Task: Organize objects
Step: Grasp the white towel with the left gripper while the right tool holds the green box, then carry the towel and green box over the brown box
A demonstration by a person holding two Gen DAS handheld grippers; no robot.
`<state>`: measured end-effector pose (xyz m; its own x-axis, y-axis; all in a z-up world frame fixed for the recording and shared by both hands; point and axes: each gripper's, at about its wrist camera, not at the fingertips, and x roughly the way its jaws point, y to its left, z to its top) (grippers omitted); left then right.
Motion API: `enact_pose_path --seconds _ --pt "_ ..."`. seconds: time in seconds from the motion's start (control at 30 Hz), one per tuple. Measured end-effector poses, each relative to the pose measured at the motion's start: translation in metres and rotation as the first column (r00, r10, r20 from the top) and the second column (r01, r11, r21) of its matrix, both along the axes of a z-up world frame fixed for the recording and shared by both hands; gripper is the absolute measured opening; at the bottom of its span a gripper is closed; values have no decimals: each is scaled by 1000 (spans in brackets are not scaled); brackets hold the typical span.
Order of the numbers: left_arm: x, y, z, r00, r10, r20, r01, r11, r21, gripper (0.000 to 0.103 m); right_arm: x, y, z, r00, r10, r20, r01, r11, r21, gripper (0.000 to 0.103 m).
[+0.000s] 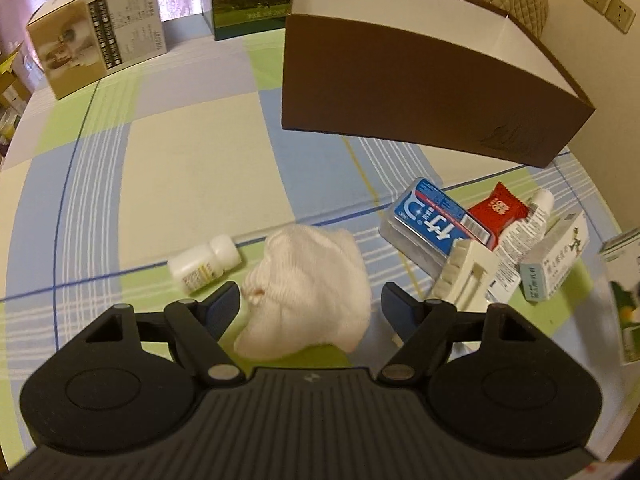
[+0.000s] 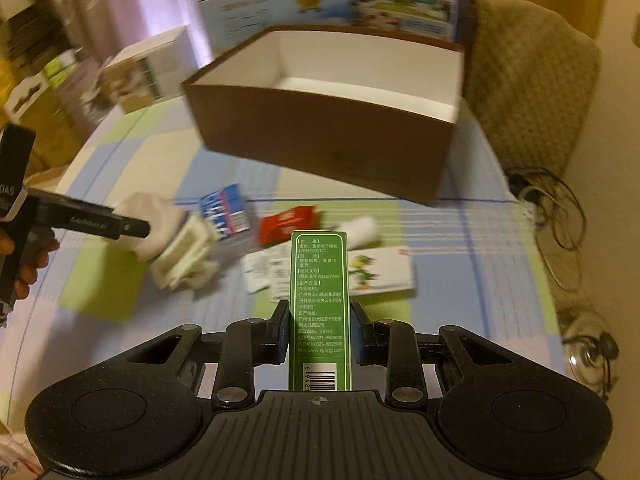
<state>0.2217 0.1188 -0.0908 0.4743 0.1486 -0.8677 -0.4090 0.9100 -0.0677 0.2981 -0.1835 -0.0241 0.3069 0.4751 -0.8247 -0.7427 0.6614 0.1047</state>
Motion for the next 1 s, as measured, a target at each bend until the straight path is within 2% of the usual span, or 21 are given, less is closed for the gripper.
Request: enact_pose_path --seconds 0.1,0.27,0.37,0.43,0.5,0.73,1.0 --pt "8 3 -7 1000 -2 -18 3 1000 9 73 6 -9 1 1000 -29 -3 29 1000 3 27" --pt "16 6 -15 999 -1 -43 1 1000 17 64 10 -17 -3 999 -49 -15 49 999 8 27" --pt "17 7 -20 999 8 -54 -7 1000 15 55 11 -20 -5 998 -52 -23 53 999 9 27" --pt "15 5 -19 999 12 -42 -11 1000 17 46 12 -20 -6 998 -52 -26 52 999 9 27" --pt "12 3 -17 999 11 -33 -10 1000 18 43 12 -20 -7 998 -50 -29 50 999 10 27" --pt "2 -7 -9 1000 15 -19 -15 1000 11 40 13 -18 -7 999 -46 -26 47 999 16 27" --pt "-14 -13 19 998 38 44 -38 999 4 40 13 -19 -1 999 -44 -15 45 998 40 27"
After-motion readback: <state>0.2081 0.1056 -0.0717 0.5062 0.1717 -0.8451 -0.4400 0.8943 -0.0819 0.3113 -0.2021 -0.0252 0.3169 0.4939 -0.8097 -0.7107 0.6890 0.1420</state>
